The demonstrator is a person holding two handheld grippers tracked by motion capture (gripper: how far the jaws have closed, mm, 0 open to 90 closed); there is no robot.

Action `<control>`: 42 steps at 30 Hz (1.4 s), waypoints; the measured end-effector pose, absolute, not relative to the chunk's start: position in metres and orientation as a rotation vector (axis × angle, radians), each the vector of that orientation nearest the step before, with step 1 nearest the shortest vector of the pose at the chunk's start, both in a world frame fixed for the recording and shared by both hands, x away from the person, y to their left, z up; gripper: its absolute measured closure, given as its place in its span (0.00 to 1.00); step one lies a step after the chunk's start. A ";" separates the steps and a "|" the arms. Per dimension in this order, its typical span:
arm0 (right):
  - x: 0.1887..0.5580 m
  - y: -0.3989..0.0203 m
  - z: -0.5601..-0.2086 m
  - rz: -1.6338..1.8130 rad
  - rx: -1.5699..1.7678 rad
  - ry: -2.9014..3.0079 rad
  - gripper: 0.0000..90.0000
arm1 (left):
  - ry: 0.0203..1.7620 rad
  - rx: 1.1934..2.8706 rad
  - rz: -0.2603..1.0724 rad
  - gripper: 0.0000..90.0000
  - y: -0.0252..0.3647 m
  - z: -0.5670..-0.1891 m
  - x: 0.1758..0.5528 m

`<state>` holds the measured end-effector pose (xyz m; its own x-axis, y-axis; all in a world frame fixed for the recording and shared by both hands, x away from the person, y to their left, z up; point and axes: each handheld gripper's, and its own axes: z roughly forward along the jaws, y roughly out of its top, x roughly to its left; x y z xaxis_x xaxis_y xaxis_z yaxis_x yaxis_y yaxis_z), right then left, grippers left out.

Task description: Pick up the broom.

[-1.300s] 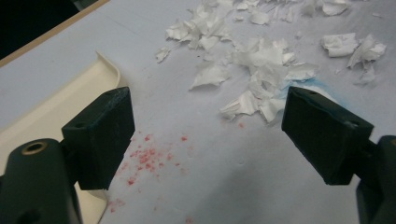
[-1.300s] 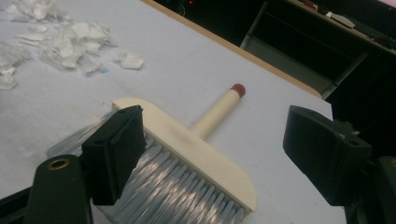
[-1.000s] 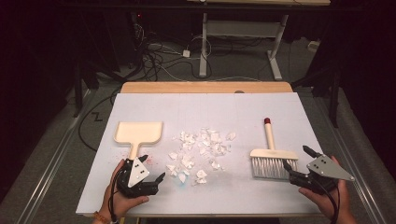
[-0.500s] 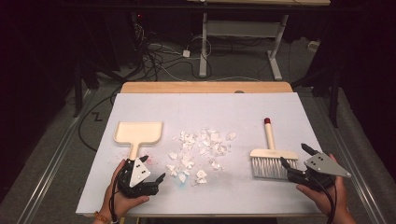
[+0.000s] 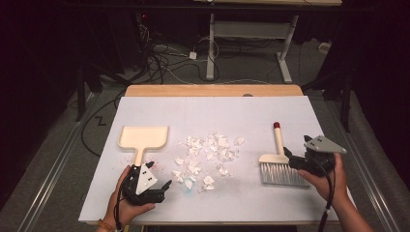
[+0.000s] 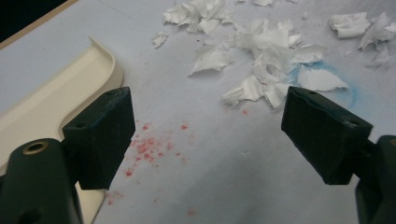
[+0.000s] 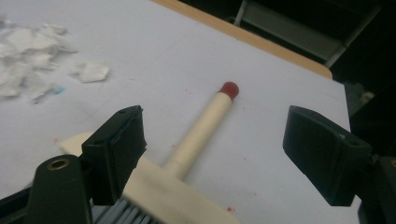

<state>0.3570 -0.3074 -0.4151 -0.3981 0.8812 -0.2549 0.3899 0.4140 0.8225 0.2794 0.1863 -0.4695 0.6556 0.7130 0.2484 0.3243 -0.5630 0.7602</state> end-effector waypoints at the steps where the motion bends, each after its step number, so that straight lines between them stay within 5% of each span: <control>1: 0.375 -0.305 -0.414 0.869 1.142 1.989 0.30 | 0.812 2.189 0.704 0.19 0.186 -0.471 0.278; 10: 0.434 -0.292 -0.443 0.707 1.407 2.143 0.38 | 0.814 2.199 0.688 0.19 0.185 -0.473 0.278; 23: 0.441 -0.286 -0.456 0.690 1.450 2.250 0.78 | 0.771 2.245 0.681 0.19 0.178 -0.476 0.280; 33: 0.437 -0.289 -0.452 0.741 1.426 2.215 0.78 | 0.780 2.247 0.696 0.20 0.178 -0.475 0.280; 42: 0.410 -0.295 -0.411 0.948 1.322 2.074 0.78 | 0.806 2.238 0.728 0.20 0.178 -0.471 0.279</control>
<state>0.4105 -0.2954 -0.4107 -0.4035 0.9140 -0.0427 0.5656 0.2859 0.7735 0.2790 0.1784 -0.4712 0.6579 0.7010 0.2753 0.3452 -0.6056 0.7170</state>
